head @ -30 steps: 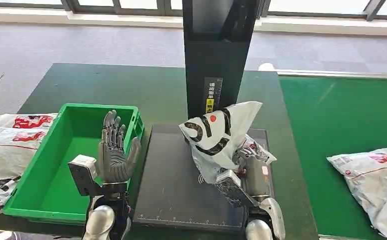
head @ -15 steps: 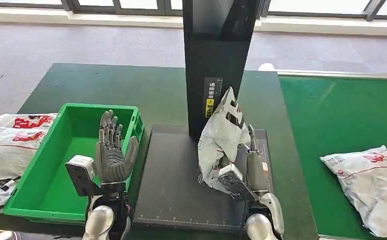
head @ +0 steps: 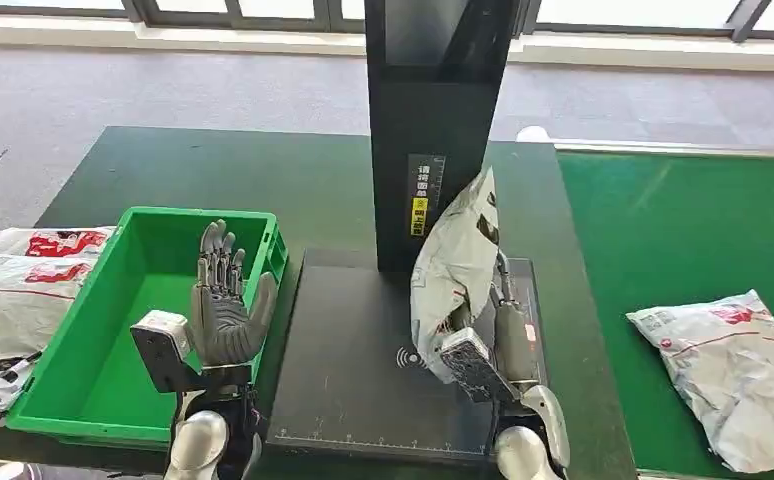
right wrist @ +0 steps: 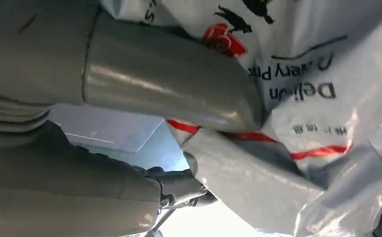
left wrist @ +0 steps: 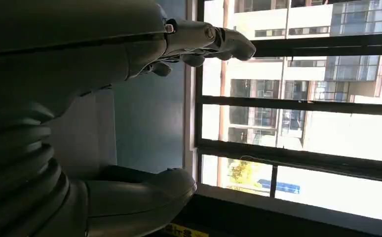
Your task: Moved the parcel from conveyor to table for the left to box.
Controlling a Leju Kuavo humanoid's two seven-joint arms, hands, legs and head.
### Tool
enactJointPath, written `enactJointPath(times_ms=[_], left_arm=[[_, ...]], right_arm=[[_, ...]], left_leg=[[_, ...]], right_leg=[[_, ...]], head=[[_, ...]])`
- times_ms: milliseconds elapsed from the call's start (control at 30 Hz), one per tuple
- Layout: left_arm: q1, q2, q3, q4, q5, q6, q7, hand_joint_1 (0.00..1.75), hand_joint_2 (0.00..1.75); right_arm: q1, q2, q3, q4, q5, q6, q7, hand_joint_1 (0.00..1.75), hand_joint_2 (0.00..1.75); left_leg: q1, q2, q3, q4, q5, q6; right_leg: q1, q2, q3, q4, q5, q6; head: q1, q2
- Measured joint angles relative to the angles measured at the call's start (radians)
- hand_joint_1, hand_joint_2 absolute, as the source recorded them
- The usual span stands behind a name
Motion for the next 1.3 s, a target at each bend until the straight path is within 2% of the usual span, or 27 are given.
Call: enactJointPath(times_ms=[1300], left_arm=[[0.0,0.0,0.0,0.0,0.0,0.0,0.0,0.0,1.75]], right_arm=[[-0.001,-0.007,0.0,0.0,-0.001,0.003,0.006,0.0,0.0]], left_leg=[[0.0,0.0,0.0,0.0,0.0,0.0]], right_leg=[[0.0,0.0,0.0,0.0,0.0,0.0]], head=[[0.0,0.0]])
